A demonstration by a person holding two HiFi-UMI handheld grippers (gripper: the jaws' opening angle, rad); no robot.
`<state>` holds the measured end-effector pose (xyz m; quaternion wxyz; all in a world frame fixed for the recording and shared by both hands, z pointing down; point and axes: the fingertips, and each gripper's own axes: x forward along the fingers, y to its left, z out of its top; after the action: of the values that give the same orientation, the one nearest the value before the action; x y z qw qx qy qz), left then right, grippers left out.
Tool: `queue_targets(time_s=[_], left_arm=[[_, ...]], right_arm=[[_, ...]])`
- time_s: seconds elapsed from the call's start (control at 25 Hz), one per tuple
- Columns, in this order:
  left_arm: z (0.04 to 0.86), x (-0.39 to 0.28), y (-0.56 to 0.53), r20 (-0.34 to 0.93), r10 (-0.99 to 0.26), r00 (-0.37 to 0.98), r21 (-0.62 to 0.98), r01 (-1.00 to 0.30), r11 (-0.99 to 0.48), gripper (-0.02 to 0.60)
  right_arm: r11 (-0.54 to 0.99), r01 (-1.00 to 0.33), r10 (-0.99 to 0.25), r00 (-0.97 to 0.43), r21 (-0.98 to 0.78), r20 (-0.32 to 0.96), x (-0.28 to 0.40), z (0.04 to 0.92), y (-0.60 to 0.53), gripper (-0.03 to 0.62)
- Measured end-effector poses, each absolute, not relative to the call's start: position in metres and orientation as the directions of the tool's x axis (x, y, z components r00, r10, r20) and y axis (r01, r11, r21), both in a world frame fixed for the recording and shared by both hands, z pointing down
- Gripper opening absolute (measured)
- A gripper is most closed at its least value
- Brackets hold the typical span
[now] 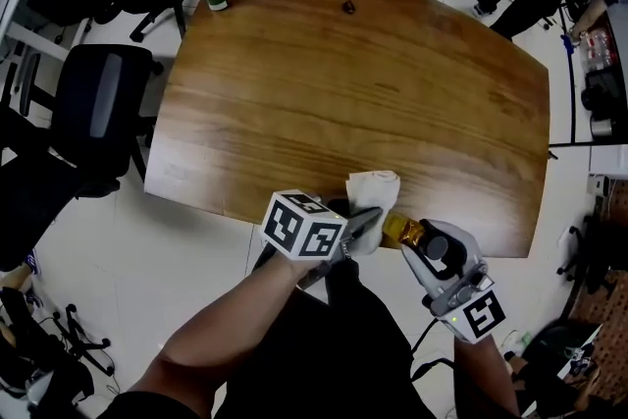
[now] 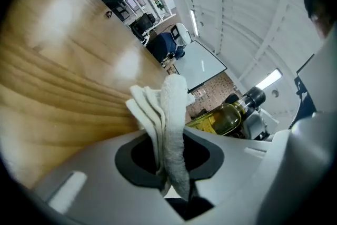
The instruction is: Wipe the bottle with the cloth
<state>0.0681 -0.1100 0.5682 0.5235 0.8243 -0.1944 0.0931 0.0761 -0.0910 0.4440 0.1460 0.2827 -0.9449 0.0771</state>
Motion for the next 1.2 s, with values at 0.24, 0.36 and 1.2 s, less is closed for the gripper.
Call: queue_targets(time_s=[0.24, 0.36, 1.2], left_arm=[[0.581, 0.063, -0.107, 0.523, -0.160, 0.837, 0.681, -0.523, -0.512, 0.100], [0.576, 0.057, -0.105, 0.536, -0.150, 0.831, 0.654, -0.521, -0.548, 0.101], [0.457, 0.109, -0.189, -0.203, -0.210, 0.957, 0.979, 0.199, -0.041, 0.101]], right_arm=[[0.855, -0.518, -0.487, -0.816, -0.021, 0.313, 0.075, 0.445, -0.089, 0.132], [0.861, -0.508, -0.484, -0.825, -0.009, 0.292, 0.075, 0.441, -0.088, 0.132], [0.932, -0.357, -0.331, -0.908, -0.059, 0.259, 0.081, 0.436, -0.074, 0.132]])
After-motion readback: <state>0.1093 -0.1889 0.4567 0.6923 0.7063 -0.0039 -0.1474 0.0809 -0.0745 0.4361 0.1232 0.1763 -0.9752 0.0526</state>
